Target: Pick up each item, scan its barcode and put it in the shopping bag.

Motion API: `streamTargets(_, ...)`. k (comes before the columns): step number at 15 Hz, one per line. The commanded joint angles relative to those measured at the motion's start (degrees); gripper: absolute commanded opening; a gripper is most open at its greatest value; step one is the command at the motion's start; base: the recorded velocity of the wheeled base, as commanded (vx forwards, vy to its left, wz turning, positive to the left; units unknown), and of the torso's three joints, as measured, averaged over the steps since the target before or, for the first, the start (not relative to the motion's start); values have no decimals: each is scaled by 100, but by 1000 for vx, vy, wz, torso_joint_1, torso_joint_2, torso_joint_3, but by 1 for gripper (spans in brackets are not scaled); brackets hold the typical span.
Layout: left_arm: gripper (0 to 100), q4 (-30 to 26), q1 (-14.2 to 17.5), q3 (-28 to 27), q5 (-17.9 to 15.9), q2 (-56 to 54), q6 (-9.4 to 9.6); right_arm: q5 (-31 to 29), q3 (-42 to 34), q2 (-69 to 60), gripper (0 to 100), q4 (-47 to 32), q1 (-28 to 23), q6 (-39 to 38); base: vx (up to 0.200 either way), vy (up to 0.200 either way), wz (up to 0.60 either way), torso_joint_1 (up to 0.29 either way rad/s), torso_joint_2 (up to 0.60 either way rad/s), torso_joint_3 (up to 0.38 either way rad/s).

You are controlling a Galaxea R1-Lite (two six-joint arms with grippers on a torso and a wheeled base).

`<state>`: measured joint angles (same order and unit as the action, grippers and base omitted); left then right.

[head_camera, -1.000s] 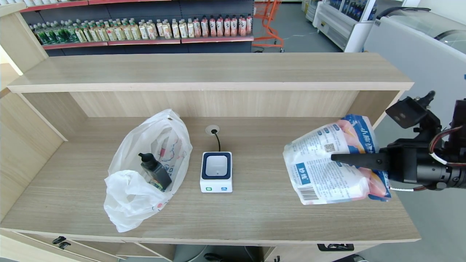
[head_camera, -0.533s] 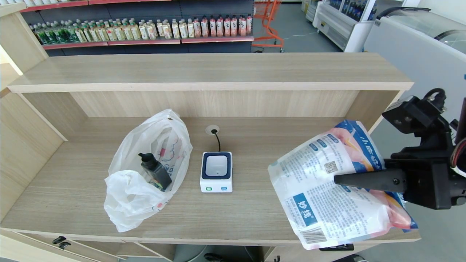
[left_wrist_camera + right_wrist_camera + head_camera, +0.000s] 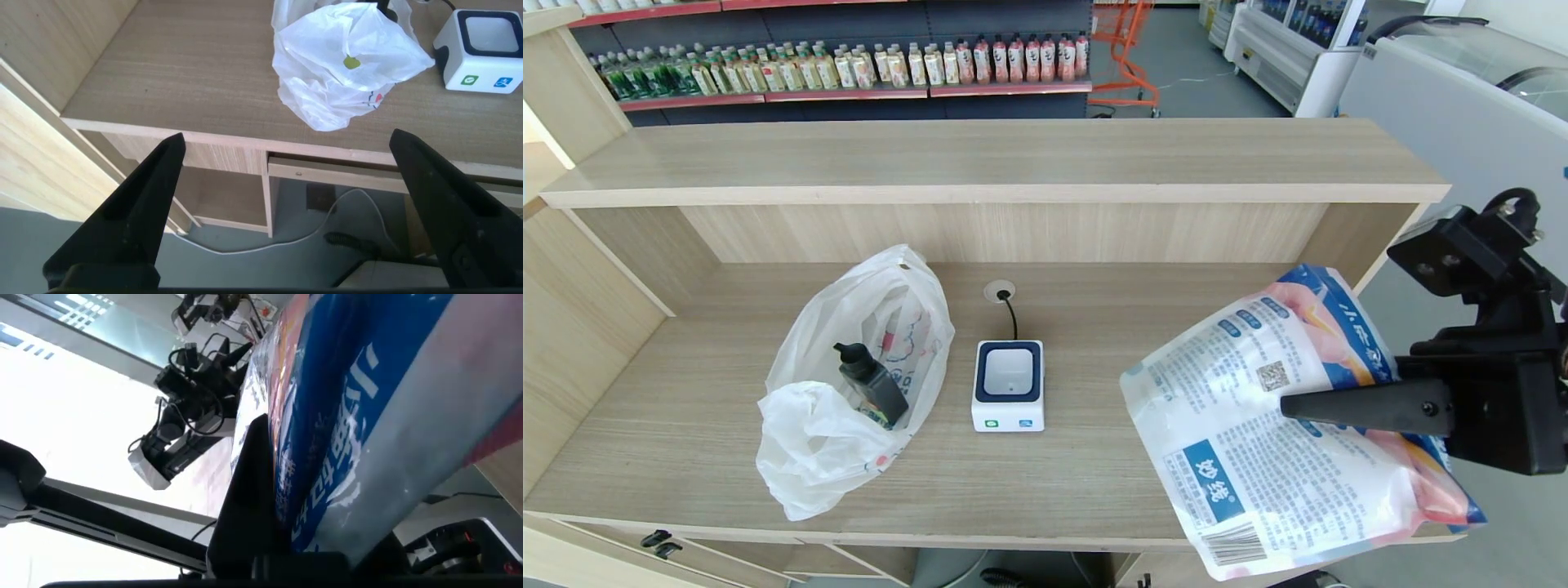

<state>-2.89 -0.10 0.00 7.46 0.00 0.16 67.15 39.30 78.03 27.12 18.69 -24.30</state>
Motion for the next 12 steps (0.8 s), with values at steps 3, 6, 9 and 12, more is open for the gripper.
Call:
streamTargets(3, 100, -1, 1, 0, 1, 0, 2, -26, -10, 1, 0, 12, 3, 13, 0, 0, 0, 0, 0, 0)
streamTargets(6, 100, -1, 1, 0, 1, 0, 2, -35, -10, 1, 0, 12, -6, 21, 0, 0, 0, 0, 0, 0)
streamTargets(9, 100, -1, 1, 0, 1, 0, 2, -35, -10, 1, 0, 21, -6, 30, 0, 0, 0, 0, 0, 0)
streamTargets(12, 100, -1, 1, 0, 1, 0, 2, -52, -19, 1, 0, 21, -6, 39, 0, 0, 0, 0, 0, 0)
